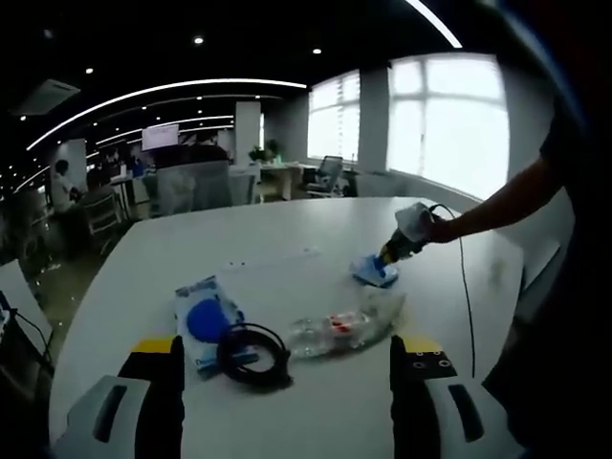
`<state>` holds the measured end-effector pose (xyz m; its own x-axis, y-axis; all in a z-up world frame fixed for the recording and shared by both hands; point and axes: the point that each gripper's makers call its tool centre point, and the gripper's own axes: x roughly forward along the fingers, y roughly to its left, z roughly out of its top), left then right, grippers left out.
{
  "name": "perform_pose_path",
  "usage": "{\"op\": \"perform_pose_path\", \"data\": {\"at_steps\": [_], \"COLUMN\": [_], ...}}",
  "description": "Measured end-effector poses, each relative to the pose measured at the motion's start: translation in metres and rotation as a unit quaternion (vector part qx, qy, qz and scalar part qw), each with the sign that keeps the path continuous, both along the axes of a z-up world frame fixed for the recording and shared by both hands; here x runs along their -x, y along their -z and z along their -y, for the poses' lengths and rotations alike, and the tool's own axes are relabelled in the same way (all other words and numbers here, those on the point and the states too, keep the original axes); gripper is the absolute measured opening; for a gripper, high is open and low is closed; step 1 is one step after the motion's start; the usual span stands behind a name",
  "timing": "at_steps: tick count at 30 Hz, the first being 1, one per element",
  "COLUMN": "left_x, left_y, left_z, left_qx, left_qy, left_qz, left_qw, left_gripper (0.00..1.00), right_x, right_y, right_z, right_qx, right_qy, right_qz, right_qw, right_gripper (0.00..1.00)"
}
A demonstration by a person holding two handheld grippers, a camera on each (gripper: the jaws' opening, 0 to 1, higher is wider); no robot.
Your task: Arrange the tabletop items into an orderly group along one side of the table until the central work area is clear of visible clutter.
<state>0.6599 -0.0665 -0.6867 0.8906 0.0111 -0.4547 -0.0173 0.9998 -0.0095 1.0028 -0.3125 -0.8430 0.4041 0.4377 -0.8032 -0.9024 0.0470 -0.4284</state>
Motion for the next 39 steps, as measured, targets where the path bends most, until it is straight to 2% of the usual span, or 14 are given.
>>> {"op": "perform_pose_path", "data": {"at_steps": [1, 2, 5, 13, 16, 18, 20, 22, 26, 36, 39], "left_x": [0.000, 0.000, 0.000, 0.000, -0.001, -0.003, -0.004, -0.006, -0.009, -0.008, -0.005], "left_y": [0.001, 0.001, -0.001, -0.005, -0.007, -0.004, -0.004, -0.006, -0.004, 0.002, 0.005], "left_z": [-0.001, -0.001, -0.003, -0.021, -0.027, -0.029, -0.031, -0.034, -0.038, -0.044, -0.054], "left_qx": [0.000, 0.000, 0.000, -0.004, -0.004, -0.004, -0.009, -0.002, -0.002, 0.006, 0.005], "left_qy": [0.001, 0.002, 0.006, 0.012, 0.012, 0.020, 0.024, 0.021, 0.023, 0.017, 0.010], "left_qz": [-0.002, -0.002, -0.002, -0.001, 0.004, -0.002, -0.006, 0.003, 0.003, 0.004, 0.005], "left_qw": [1.0000, 1.0000, 1.0000, 0.9999, 0.9999, 0.9998, 0.9996, 0.9998, 0.9997, 0.9998, 0.9999], "left_gripper": [0.87, 0.87, 0.87, 0.87, 0.88, 0.88, 0.88, 0.88, 0.87, 0.87, 0.87], "right_x": [0.004, 0.004, 0.005, 0.010, 0.007, 0.006, 0.004, 0.005, 0.004, 0.009, 0.009], "right_y": [0.000, 0.000, -0.001, 0.000, 0.003, -0.002, 0.000, -0.002, 0.001, 0.008, 0.013], "right_z": [0.002, 0.002, -0.002, -0.008, -0.009, -0.012, -0.011, -0.011, -0.012, -0.015, -0.016], "right_qx": [-0.006, -0.006, -0.020, -0.044, -0.057, -0.095, -0.095, -0.084, -0.082, -0.041, -0.034], "right_qy": [0.024, 0.022, 0.055, 0.095, 0.130, 0.164, 0.175, 0.166, 0.171, 0.140, 0.139], "right_qz": [-0.010, -0.008, -0.018, -0.038, -0.055, -0.065, -0.073, -0.062, -0.069, -0.064, -0.067], "right_qw": [0.9997, 0.9997, 0.9981, 0.9937, 0.9884, 0.9797, 0.9773, 0.9807, 0.9794, 0.9873, 0.9874], "right_gripper": [0.00, 0.00, 0.00, 0.00, 0.00, 0.00, 0.00, 0.00, 0.00, 0.00, 0.00]}}
